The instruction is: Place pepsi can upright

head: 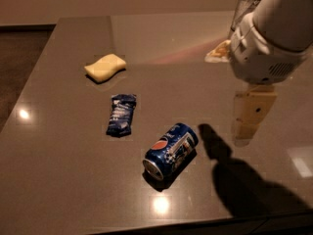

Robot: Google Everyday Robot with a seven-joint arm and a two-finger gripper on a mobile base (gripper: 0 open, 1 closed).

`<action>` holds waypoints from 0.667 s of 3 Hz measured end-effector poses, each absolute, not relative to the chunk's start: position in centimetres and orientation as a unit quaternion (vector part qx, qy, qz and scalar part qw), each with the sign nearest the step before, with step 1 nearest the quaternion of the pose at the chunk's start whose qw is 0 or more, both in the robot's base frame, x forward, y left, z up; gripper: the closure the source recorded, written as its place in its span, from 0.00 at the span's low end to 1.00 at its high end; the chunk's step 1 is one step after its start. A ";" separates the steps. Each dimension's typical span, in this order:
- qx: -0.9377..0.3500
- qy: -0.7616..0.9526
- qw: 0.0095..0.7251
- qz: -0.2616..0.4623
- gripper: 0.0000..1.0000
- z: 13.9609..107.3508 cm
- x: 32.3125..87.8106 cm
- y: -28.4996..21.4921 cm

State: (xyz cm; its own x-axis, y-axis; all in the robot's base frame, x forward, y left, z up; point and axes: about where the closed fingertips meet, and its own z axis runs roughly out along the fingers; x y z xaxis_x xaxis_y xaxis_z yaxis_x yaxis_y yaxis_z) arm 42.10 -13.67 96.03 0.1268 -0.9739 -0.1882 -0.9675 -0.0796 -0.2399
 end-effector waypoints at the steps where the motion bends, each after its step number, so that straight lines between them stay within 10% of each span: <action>1: -0.820 0.556 0.138 0.013 0.00 93.4 38.9 -8.8; 2: -0.860 0.492 0.129 0.028 0.00 91.7 36.9 -6.3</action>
Offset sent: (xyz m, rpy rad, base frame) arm -0.0752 0.0990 -0.0757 -0.0343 0.0897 0.6285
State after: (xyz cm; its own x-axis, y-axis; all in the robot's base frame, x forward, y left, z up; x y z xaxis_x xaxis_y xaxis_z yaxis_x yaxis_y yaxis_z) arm 36.94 -6.32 91.68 0.5137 -0.8400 -0.1748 -0.8542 -0.4818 -0.1953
